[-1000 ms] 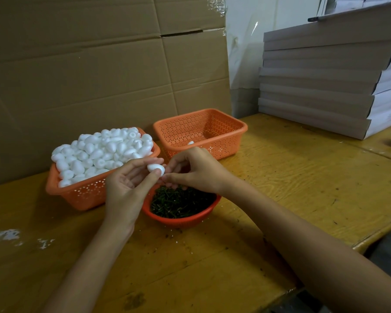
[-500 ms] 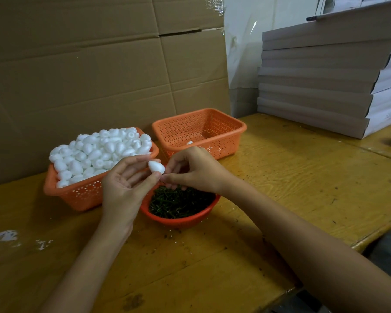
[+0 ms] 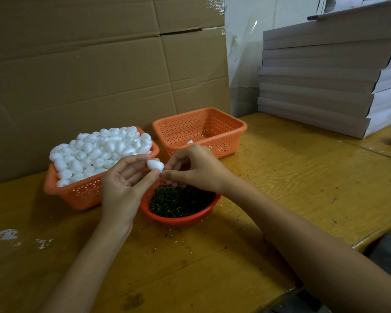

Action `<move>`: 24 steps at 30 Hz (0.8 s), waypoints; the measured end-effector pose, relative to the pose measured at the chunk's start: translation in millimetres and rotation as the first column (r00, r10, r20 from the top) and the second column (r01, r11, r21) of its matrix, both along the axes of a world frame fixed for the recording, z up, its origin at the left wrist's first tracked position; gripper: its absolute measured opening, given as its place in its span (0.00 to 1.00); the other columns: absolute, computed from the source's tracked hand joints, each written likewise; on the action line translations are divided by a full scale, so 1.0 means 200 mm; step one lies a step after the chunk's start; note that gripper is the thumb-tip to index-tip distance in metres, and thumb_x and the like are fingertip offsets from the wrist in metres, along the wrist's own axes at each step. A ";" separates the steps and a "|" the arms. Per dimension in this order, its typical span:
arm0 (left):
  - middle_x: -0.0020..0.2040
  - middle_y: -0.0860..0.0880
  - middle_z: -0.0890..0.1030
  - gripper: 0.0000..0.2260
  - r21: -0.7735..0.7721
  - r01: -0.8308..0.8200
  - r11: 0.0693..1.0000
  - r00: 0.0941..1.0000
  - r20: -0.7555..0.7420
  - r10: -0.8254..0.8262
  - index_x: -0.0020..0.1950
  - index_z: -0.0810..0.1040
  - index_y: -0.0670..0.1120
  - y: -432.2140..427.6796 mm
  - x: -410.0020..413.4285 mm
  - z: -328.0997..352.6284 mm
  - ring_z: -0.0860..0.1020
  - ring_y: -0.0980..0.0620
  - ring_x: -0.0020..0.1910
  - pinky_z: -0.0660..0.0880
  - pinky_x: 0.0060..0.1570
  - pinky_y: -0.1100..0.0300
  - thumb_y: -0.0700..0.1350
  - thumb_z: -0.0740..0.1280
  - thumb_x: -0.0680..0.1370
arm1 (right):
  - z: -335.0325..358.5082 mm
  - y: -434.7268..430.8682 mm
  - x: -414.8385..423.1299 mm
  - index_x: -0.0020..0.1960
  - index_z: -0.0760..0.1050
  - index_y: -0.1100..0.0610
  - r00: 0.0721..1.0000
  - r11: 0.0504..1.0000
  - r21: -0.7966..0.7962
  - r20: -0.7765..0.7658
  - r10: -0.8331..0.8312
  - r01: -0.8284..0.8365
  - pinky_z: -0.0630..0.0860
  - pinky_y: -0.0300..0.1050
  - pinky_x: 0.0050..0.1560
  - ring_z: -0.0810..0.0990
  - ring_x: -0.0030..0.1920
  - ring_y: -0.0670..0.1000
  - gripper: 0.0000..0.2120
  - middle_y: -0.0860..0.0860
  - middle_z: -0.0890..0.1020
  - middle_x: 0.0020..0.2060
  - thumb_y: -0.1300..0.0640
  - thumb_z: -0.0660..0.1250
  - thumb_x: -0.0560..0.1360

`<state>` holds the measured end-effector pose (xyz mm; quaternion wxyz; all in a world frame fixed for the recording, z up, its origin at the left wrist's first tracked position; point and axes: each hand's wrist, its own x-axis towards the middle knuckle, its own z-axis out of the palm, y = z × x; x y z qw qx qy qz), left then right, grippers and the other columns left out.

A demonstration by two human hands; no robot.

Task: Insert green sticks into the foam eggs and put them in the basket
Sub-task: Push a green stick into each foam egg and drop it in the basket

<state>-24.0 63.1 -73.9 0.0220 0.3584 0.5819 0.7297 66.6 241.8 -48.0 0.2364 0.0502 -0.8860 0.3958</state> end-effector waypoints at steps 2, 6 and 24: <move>0.54 0.47 0.89 0.14 0.004 -0.010 1.000 1.000 0.012 0.010 0.55 0.84 0.48 0.00 0.00 0.00 0.88 0.49 0.56 0.83 0.51 0.63 0.33 0.78 0.74 | 0.00 0.00 0.00 0.46 0.86 0.57 1.000 1.000 0.018 -0.013 -0.007 0.008 0.84 0.50 0.44 0.87 0.36 0.47 0.06 0.48 0.87 0.35 0.54 0.76 0.78; 0.52 0.47 0.89 0.11 0.007 -0.028 1.000 0.999 0.046 0.028 0.53 0.84 0.47 0.00 0.00 0.01 0.88 0.47 0.53 0.84 0.49 0.62 0.35 0.78 0.74 | 0.01 0.00 0.00 0.46 0.86 0.56 0.999 0.999 0.025 -0.026 -0.025 0.025 0.84 0.48 0.44 0.86 0.36 0.46 0.06 0.48 0.87 0.35 0.54 0.76 0.78; 0.54 0.48 0.89 0.14 -0.011 -0.005 1.000 1.000 -0.014 0.005 0.55 0.84 0.48 -0.01 0.02 0.02 0.87 0.49 0.57 0.82 0.54 0.63 0.39 0.80 0.71 | 0.00 0.01 0.00 0.47 0.86 0.58 0.999 0.998 0.064 0.022 0.029 -0.030 0.84 0.43 0.43 0.87 0.38 0.45 0.05 0.48 0.88 0.37 0.57 0.75 0.79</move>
